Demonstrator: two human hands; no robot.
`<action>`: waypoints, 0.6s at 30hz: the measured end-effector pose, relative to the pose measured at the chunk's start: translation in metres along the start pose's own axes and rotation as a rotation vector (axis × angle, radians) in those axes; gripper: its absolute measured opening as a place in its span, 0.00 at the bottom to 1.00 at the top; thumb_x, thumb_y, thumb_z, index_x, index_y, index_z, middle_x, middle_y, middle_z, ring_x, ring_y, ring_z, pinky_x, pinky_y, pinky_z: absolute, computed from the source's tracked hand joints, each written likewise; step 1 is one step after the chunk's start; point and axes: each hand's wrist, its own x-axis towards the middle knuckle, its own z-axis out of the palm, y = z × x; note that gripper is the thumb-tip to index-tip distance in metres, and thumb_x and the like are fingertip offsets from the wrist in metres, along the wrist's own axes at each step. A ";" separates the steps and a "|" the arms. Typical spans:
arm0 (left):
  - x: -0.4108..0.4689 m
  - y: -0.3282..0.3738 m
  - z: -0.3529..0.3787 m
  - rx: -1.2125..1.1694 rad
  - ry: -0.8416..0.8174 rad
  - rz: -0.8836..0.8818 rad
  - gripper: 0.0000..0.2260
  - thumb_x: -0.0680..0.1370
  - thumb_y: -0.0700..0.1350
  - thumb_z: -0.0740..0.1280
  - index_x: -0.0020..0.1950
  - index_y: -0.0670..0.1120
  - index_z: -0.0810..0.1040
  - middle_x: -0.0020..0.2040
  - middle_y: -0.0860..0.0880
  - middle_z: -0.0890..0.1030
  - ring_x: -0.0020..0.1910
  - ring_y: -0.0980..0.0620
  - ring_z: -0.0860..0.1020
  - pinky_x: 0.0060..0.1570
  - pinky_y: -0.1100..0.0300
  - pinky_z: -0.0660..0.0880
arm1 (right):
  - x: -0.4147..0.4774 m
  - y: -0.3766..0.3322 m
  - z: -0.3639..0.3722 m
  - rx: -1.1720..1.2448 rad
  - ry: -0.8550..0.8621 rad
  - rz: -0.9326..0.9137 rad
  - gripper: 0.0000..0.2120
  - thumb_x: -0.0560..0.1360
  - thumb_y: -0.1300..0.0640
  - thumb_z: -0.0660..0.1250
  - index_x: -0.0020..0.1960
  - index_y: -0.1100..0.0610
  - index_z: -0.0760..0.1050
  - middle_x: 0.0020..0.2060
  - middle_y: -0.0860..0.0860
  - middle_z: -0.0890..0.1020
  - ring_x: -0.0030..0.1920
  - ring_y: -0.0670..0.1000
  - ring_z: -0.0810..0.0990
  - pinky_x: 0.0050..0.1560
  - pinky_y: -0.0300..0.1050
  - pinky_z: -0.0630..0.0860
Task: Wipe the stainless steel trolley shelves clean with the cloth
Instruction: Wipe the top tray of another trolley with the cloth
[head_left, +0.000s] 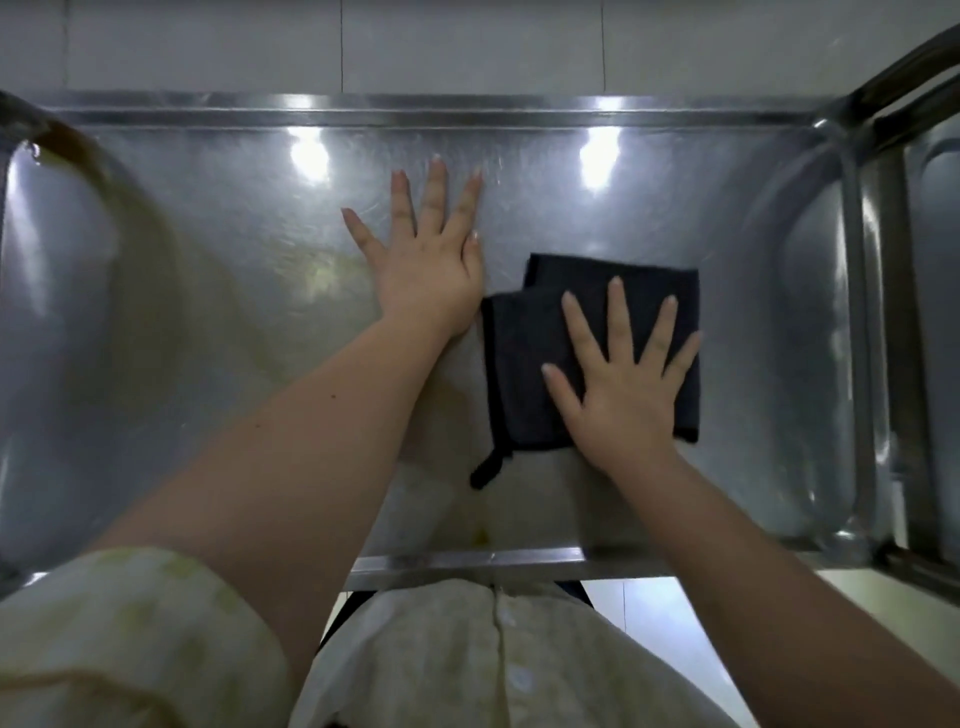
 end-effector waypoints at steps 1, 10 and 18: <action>-0.001 -0.001 -0.001 -0.006 -0.004 0.005 0.25 0.83 0.55 0.43 0.79 0.62 0.40 0.81 0.52 0.42 0.79 0.43 0.40 0.66 0.25 0.37 | -0.029 -0.001 0.007 0.001 -0.011 -0.002 0.32 0.78 0.32 0.46 0.79 0.41 0.48 0.80 0.53 0.49 0.76 0.71 0.43 0.70 0.75 0.43; -0.007 -0.003 -0.004 -0.011 -0.039 0.026 0.24 0.83 0.57 0.41 0.79 0.62 0.39 0.81 0.52 0.40 0.79 0.43 0.38 0.67 0.26 0.38 | -0.080 -0.007 0.012 0.030 -0.099 0.010 0.30 0.78 0.32 0.46 0.78 0.37 0.47 0.79 0.53 0.52 0.75 0.73 0.46 0.71 0.74 0.44; -0.007 -0.003 -0.003 -0.019 -0.014 0.008 0.25 0.83 0.57 0.42 0.79 0.61 0.38 0.81 0.52 0.41 0.79 0.44 0.39 0.68 0.27 0.38 | 0.132 0.004 -0.039 -0.026 -0.046 -0.023 0.31 0.75 0.28 0.41 0.76 0.32 0.41 0.80 0.45 0.41 0.76 0.67 0.35 0.72 0.70 0.35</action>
